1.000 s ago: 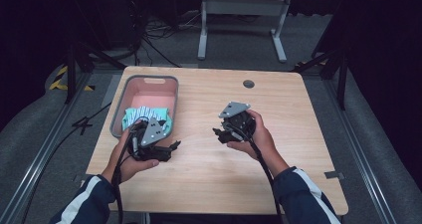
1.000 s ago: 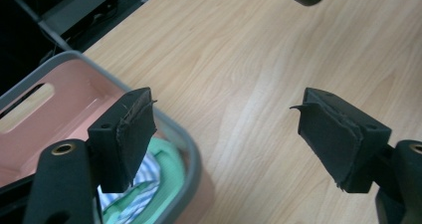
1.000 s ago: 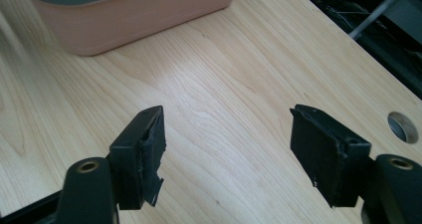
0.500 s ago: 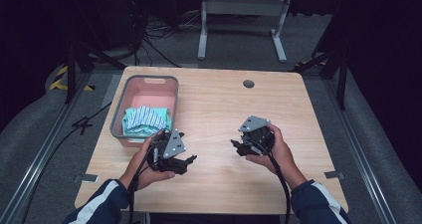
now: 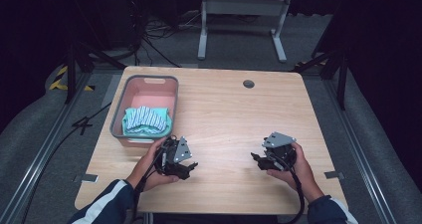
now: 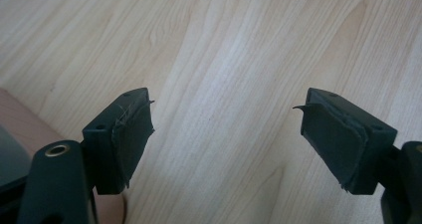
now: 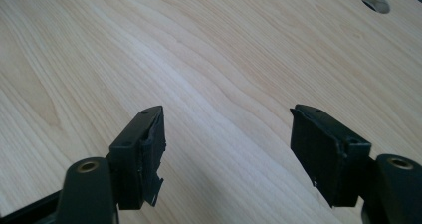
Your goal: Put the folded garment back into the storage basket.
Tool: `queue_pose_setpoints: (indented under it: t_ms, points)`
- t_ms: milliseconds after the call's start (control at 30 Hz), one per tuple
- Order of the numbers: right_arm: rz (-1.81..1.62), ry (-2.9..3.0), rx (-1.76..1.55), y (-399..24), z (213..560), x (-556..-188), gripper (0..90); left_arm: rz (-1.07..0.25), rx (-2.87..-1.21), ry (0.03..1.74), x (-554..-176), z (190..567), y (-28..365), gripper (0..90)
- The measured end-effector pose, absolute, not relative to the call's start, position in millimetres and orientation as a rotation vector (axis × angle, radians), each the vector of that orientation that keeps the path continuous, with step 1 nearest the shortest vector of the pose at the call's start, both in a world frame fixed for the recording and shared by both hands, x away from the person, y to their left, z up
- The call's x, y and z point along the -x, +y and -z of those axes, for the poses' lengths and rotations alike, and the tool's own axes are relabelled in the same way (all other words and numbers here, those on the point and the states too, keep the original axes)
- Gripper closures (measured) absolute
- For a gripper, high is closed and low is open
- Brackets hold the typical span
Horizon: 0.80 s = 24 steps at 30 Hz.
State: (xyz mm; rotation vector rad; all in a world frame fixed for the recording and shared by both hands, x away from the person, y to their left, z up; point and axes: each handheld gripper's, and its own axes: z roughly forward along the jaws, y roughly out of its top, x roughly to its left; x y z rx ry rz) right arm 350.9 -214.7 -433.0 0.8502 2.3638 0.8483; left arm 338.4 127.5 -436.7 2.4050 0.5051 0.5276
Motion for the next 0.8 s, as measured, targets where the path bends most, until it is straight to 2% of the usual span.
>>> queue_pose_setpoints:
  t_ms: [267, 467, 800]
  points:
    - [-0.912, 2.343, -0.896, -241.0, 441.7, -339.1, 29.9, -0.444, -2.416, 0.523, -340.3, 449.3, 132.5, 19.8]
    - [-0.9, 2.352, -0.958, -262.5, 463.4, -335.3, 28.2, -0.382, -2.439, 0.527, -342.7, 462.3, 138.7, 18.3]
    - [-0.995, 2.298, -1.096, -290.2, 475.1, -333.5, 25.1, -0.263, -2.371, 0.579, -349.3, 477.1, 150.1, 16.6]
